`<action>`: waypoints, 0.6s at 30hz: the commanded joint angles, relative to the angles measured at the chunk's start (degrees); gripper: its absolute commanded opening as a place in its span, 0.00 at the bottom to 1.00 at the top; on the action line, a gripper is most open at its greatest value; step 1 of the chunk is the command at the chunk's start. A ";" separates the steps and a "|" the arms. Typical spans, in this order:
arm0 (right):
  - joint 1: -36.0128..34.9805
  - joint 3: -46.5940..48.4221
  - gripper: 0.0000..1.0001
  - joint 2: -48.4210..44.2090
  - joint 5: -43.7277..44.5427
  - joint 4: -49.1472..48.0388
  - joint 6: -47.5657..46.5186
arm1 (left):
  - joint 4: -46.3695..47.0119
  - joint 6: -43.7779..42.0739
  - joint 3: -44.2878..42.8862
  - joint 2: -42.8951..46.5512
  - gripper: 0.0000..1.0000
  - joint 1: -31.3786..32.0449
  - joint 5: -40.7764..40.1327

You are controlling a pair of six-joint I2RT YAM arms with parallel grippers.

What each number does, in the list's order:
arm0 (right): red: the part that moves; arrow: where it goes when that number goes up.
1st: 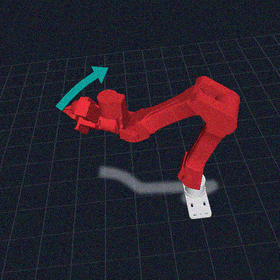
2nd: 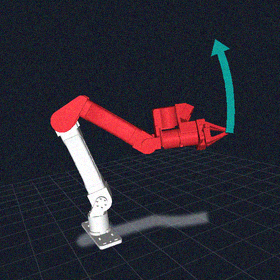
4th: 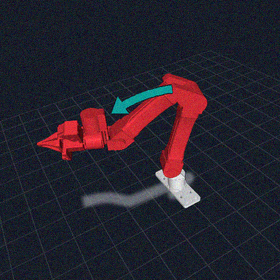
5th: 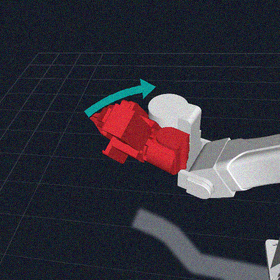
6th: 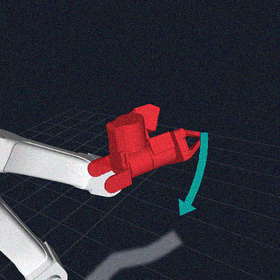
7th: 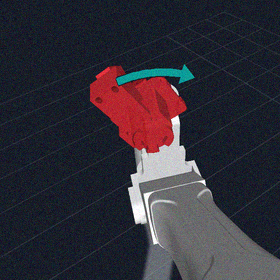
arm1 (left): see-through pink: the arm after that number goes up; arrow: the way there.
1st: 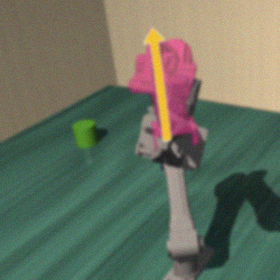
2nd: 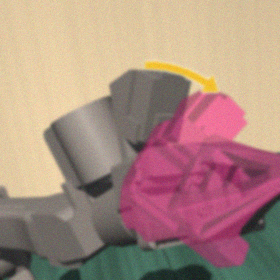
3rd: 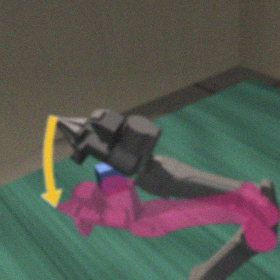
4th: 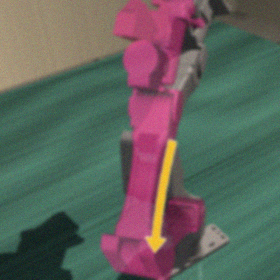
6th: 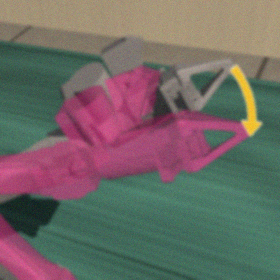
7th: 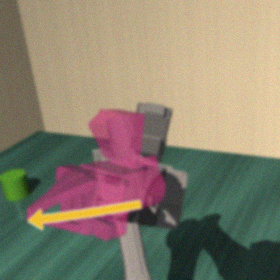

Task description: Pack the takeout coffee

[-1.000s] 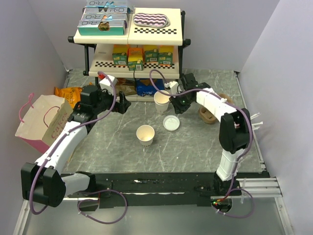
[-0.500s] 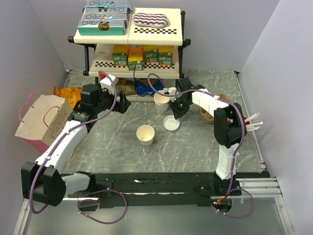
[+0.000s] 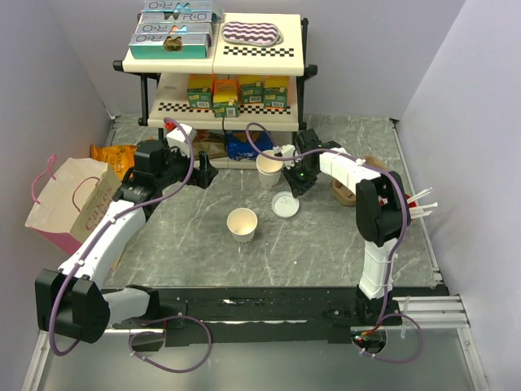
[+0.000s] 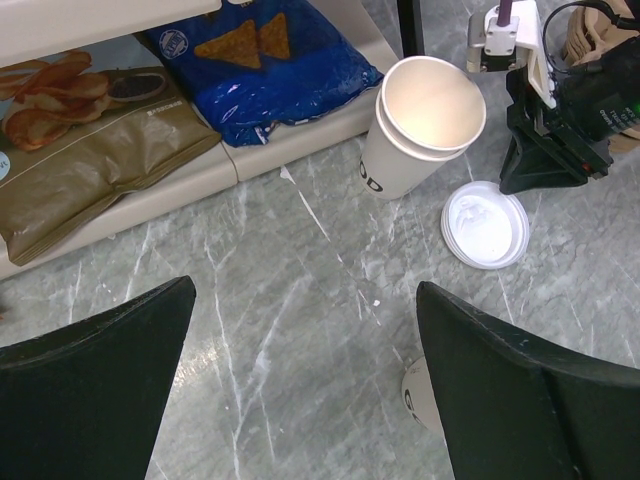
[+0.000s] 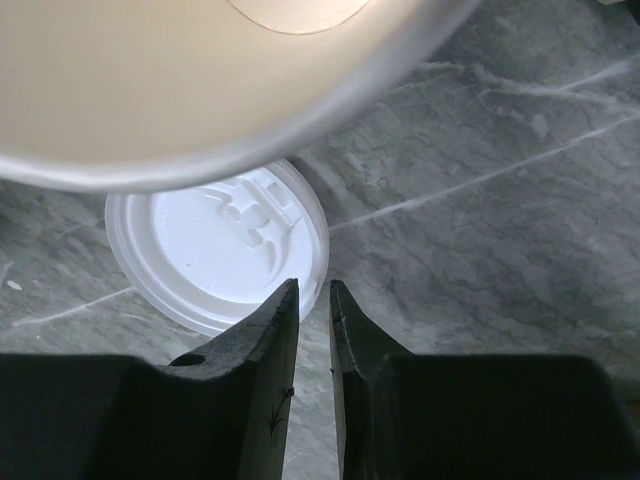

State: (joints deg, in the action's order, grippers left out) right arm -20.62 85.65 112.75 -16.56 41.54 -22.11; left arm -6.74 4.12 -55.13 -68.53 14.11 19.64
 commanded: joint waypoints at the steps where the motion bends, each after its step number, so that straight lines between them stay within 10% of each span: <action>1: 0.06 1.63 0.26 0.63 1.62 -0.14 1.19 | 2.09 0.27 -1.91 -0.29 0.99 0.13 0.58; 18: 0.06 1.80 0.10 0.89 1.70 0.21 1.02 | 2.17 0.10 -1.73 -0.20 0.99 0.13 0.40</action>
State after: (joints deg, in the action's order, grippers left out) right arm -20.62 85.65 113.93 -15.64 41.58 -21.85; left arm -6.72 4.12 -55.13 -69.06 14.11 19.64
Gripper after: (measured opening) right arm 0.137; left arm 0.993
